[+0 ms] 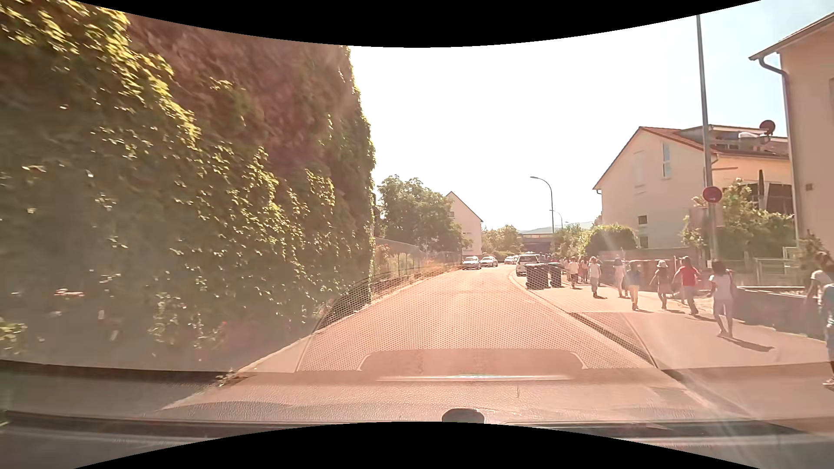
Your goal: Follow the waypoints while adhering to traffic rules and regulations
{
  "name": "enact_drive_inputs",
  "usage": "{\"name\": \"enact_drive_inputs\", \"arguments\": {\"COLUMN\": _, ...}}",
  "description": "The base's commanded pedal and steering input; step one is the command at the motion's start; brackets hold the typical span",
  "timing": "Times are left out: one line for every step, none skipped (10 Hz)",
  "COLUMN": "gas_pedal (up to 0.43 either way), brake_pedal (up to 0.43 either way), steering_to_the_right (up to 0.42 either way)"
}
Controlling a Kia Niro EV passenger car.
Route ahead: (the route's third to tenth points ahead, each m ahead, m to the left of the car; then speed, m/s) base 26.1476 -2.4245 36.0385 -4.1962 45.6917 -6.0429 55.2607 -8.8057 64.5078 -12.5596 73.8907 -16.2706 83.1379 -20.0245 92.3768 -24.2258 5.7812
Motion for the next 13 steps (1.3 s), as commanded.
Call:
{"name": "enact_drive_inputs", "arguments": {"gas_pedal": 0.15, "brake_pedal": 0.0, "steering_to_the_right": 0.049}}
{"name": "enact_drive_inputs", "arguments": {"gas_pedal": 0.15, "brake_pedal": 0.0, "steering_to_the_right": 0.05}}
{"name": "enact_drive_inputs", "arguments": {"gas_pedal": 0.15, "brake_pedal": 0.0, "steering_to_the_right": 0.05}}
{"name": "enact_drive_inputs", "arguments": {"gas_pedal": 0.15, "brake_pedal": 0.0, "steering_to_the_right": 0.05}}
{"name": "enact_drive_inputs", "arguments": {"gas_pedal": 0.15, "brake_pedal": 0.0, "steering_to_the_right": 0.051}}
{"name": "enact_drive_inputs", "arguments": {"gas_pedal": 0.15, "brake_pedal": 0.0, "steering_to_the_right": 0.049}}
{"name": "enact_drive_inputs", "arguments": {"gas_pedal": 0.157, "brake_pedal": 0.0, "steering_to_the_right": 0.048}}
{"name": "enact_drive_inputs", "arguments": {"gas_pedal": 0.157, "brake_pedal": 0.0, "steering_to_the_right": 0.047}}
{"name": "enact_drive_inputs", "arguments": {"gas_pedal": 0.157, "brake_pedal": 0.0, "steering_to_the_right": 0.047}}
{"name": "enact_drive_inputs", "arguments": {"gas_pedal": 0.157, "brake_pedal": 0.0, "steering_to_the_right": 0.047}}
{"name": "enact_drive_inputs", "arguments": {"gas_pedal": 0.157, "brake_pedal": 0.0, "steering_to_the_right": 0.046}}
{"name": "enact_drive_inputs", "arguments": {"gas_pedal": 0.157, "brake_pedal": 0.0, "steering_to_the_right": 0.046}}
{"name": "enact_drive_inputs", "arguments": {"gas_pedal": 0.169, "brake_pedal": 0.0, "steering_to_the_right": 0.043}}
